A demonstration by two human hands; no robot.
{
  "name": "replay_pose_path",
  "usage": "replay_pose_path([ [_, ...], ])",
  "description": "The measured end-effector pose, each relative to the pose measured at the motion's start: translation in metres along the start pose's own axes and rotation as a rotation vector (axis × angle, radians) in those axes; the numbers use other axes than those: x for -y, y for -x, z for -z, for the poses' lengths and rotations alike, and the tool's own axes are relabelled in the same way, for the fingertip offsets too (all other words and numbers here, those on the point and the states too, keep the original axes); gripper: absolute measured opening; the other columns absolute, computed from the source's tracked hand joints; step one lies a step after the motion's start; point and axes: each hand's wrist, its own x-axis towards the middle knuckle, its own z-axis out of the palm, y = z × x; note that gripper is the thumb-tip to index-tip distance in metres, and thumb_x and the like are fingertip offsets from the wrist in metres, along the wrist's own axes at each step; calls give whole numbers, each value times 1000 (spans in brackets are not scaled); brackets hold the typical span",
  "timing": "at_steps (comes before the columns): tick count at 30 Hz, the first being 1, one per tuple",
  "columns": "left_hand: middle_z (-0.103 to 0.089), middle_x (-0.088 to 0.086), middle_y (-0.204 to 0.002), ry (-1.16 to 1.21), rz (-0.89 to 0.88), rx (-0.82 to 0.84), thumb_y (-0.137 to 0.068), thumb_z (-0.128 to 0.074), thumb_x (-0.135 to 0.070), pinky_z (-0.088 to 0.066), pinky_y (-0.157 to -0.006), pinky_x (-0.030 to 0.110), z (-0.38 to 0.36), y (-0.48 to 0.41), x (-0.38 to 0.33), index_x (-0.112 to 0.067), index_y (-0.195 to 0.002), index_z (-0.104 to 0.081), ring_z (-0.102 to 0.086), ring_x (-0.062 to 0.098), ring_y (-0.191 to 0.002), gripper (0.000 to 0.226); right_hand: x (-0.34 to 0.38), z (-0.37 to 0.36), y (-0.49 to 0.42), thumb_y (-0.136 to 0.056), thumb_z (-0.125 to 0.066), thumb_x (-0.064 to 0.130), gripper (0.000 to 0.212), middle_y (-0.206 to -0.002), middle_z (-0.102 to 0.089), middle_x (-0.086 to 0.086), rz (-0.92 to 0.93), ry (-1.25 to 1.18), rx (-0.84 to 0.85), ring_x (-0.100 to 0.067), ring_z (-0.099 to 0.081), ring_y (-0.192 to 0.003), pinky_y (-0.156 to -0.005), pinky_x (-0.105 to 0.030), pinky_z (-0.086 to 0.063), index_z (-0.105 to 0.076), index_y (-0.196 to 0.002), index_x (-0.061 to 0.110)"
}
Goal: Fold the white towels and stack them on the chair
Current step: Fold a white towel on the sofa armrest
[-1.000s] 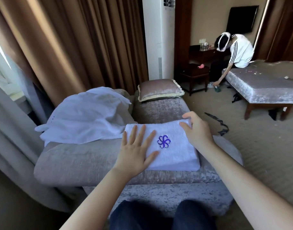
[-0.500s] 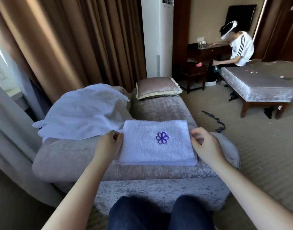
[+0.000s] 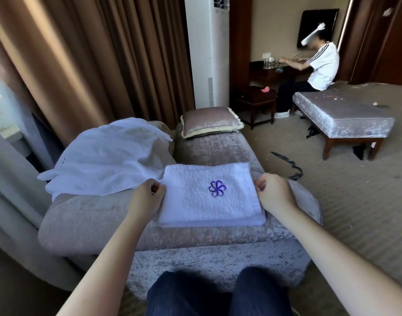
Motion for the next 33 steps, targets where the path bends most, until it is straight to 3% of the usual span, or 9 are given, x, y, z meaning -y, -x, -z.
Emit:
replay_pose_path([
  [7, -61, 7, -70, -40, -7, -57, -94, -54, -17, -33, -51, 26, -5, 1, -1, -4, -77, -56, -50, 17, -61, 22, -8, 14, -2, -82, -69, 10, 11, -62, -60, 6, 17, 3, -64, -18, -59, -65, -61, -32, -50, -66, -72, 8],
  [11, -62, 11, -71, -99, 29, -59, -93, -53, -22, -32, -51, 29, -12, 0, -3, -2, -81, -57, -49, 20, -61, 23, -17, 14, 2, -87, -64, 13, 6, -74, -65, 0, 40, -16, -49, -22, -63, -74, -64, -34, -51, -66, -82, 12],
  [14, -63, 10, -72, -85, 27, -27, -94, -52, -30, -34, -53, 29, -13, 0, -6, -2, -83, -58, -51, 21, -63, 31, -11, 17, -1, -98, -51, 27, 21, -84, -63, 2, 38, -119, -111, -18, -57, -79, -59, -28, -39, -66, -95, 14],
  [18, -52, 3, -63, -120, 18, -24, -95, -50, -48, -32, -52, 30, -17, 1, -10, -6, -73, -50, -47, 17, -58, 48, 9, 14, -10, -96, -50, 47, 31, -65, -43, 13, -103, -295, 95, -6, -41, -63, -62, -27, -32, -47, -76, 24],
  [22, -49, -2, -64, -157, 26, -36, -94, -50, -50, -30, -53, 30, -20, 1, -12, -12, -71, -44, -49, 18, -62, 45, 18, 9, -18, -91, -61, 29, 43, -55, -30, 6, -83, -292, 96, -13, -28, -53, -55, -31, -20, -32, -61, 19],
  [24, -59, 1, -84, -162, 16, -44, -93, -52, -49, -38, -60, 32, -20, 2, -12, -10, -92, -55, -58, 24, -81, 39, 21, 14, -21, -92, -59, 26, 40, -57, -30, 3, -72, -314, 97, -14, -27, -54, -54, -31, -19, -32, -64, 17],
  [26, -60, 7, -111, -229, -96, -151, -93, -55, -46, -45, -73, 37, -20, 6, -14, -9, -118, -55, -57, 30, -101, 45, 21, 21, -23, -93, -58, 26, 39, -56, -29, 3, -23, -287, 62, -14, -26, -51, -52, -31, -18, -33, -65, 16],
  [29, -60, 10, -118, -324, -480, -275, -90, -46, -46, -48, -76, 42, -24, 12, -32, -10, -121, -59, -57, 34, -101, 50, 13, 25, -22, -95, -56, 29, 36, -55, -35, 0, 12, -102, -14, -16, -30, -50, -49, -31, -18, -42, -69, 9],
  [33, -62, 12, -128, -434, -709, -109, -93, -37, -52, -45, -98, 49, -52, 16, -39, -11, -126, -63, -58, 35, -117, 58, -1, 11, -14, -98, -53, 31, 38, -60, -37, 0, -41, 52, 28, -16, -33, -52, -48, -32, -19, -36, -69, 13],
])
